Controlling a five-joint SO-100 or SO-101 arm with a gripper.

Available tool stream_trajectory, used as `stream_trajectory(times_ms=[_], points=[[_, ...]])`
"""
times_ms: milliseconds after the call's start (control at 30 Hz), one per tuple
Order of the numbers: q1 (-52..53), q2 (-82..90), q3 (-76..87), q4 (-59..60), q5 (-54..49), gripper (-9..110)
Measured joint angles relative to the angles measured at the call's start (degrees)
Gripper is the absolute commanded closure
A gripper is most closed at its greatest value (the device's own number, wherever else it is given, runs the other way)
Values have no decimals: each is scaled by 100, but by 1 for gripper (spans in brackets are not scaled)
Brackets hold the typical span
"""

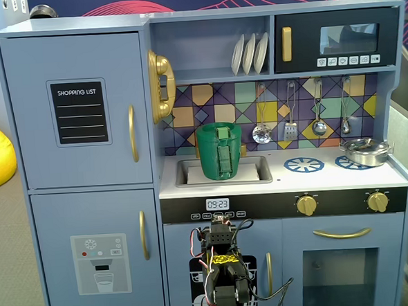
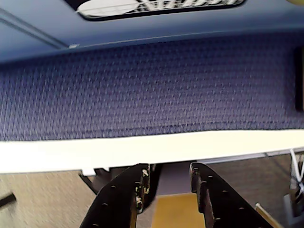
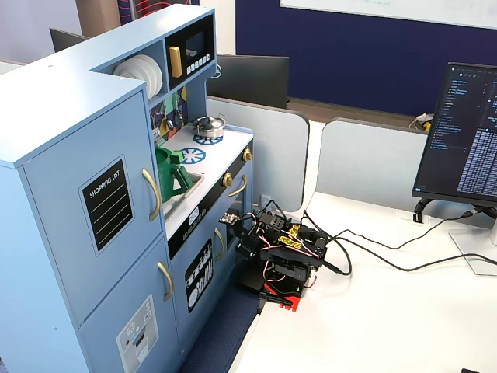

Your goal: Close the left cabinet door

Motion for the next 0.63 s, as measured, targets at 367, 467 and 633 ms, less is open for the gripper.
stream_trajectory(times_ms=[367,467,633], points=[[0,9,0,0,246,96],[0,9,0,0,246,96],[0,9,0,0,246,95]])
